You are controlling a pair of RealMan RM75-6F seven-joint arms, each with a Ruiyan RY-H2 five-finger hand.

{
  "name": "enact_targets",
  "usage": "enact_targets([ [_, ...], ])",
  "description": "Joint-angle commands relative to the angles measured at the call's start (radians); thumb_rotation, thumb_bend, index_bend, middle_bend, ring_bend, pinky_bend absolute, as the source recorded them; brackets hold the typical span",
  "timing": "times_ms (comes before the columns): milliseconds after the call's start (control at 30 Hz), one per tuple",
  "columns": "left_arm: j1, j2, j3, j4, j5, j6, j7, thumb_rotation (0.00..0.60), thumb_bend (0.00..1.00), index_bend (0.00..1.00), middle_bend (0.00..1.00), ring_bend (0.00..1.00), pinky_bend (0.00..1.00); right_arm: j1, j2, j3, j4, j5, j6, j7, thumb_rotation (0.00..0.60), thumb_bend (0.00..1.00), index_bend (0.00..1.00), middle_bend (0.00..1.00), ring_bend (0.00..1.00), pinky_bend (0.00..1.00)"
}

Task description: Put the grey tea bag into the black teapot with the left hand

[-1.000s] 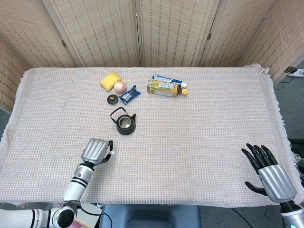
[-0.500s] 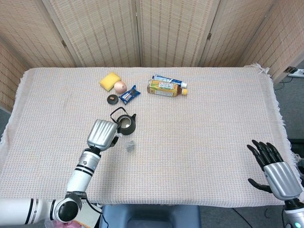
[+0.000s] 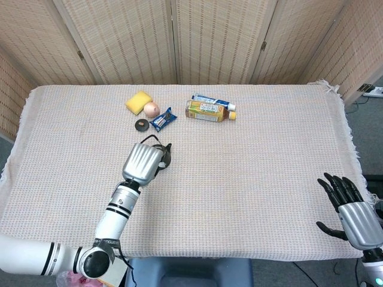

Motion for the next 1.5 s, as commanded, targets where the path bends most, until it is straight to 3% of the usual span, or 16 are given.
enact_targets([
  [33,-0.039,-0.009,-0.021,0.012,-0.036,0.010,0.022,0.600,0.49,0.58,1.00,1.00,1.00,0.002,0.002,0.004,0.001,0.006,-0.003,0.007,0.600,0.07,0.00,0.00,0.00,0.00],
  [300,-0.113,0.001,-0.048,0.037,-0.113,0.007,0.049,0.600,0.49,0.59,1.00,1.00,1.00,0.008,0.004,0.015,0.002,0.030,-0.014,0.025,0.600,0.07,0.00,0.00,0.00,0.00],
  [1000,-0.199,0.044,-0.040,0.147,-0.185,-0.110,-0.051,0.600,0.48,0.60,1.00,1.00,1.00,0.043,0.003,0.046,-0.001,0.129,-0.107,0.036,0.600,0.07,0.00,0.00,0.00,0.00],
  [1500,-0.224,0.069,0.002,0.263,-0.169,-0.230,-0.158,0.600,0.48,0.59,1.00,1.00,1.00,0.065,-0.010,0.064,0.000,0.173,-0.150,0.001,0.600,0.07,0.00,0.00,0.00,0.00],
])
